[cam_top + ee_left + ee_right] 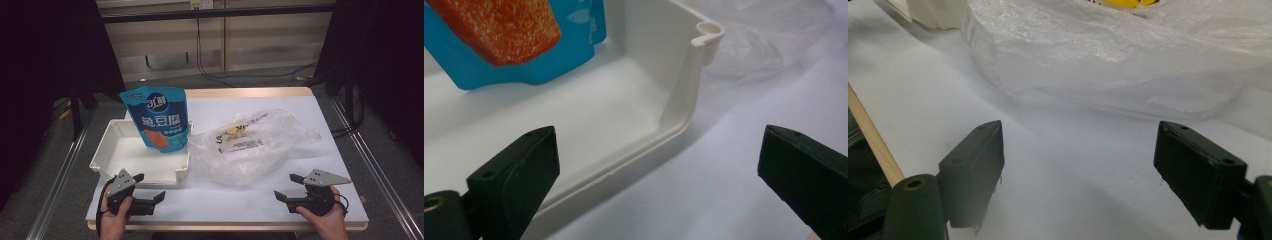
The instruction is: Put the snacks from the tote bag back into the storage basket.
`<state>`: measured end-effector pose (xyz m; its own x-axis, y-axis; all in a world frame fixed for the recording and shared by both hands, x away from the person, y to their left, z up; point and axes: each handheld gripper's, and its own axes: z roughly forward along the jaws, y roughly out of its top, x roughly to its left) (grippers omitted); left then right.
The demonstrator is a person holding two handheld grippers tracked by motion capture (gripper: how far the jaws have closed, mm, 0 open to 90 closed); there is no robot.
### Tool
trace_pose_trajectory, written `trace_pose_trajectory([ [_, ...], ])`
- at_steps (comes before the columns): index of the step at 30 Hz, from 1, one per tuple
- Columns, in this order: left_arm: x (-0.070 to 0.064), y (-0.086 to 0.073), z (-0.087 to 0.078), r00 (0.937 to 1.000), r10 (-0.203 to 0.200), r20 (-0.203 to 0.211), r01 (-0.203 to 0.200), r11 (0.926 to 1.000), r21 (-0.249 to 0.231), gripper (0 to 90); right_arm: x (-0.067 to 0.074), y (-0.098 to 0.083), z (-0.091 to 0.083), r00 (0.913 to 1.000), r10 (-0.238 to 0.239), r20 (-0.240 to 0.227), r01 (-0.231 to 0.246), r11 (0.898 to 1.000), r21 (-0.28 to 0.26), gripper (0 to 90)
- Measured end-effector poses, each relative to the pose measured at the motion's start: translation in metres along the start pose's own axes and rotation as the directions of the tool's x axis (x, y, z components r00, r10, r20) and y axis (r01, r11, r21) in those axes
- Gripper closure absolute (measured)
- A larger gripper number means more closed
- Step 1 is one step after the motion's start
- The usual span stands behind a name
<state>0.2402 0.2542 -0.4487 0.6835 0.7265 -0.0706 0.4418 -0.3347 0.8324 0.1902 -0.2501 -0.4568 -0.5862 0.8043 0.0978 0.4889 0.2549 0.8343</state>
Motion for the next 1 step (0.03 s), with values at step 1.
trace_pose_trajectory([
  [1,0.0007,0.0003,0.0011,0.9998,-0.014,0.016,0.014,0.9998,-0.012,3.1,-0.0011,-0.0001,-0.0001,1.0,-0.001,-0.001,0.001,1.0,0.0,19.8],
])
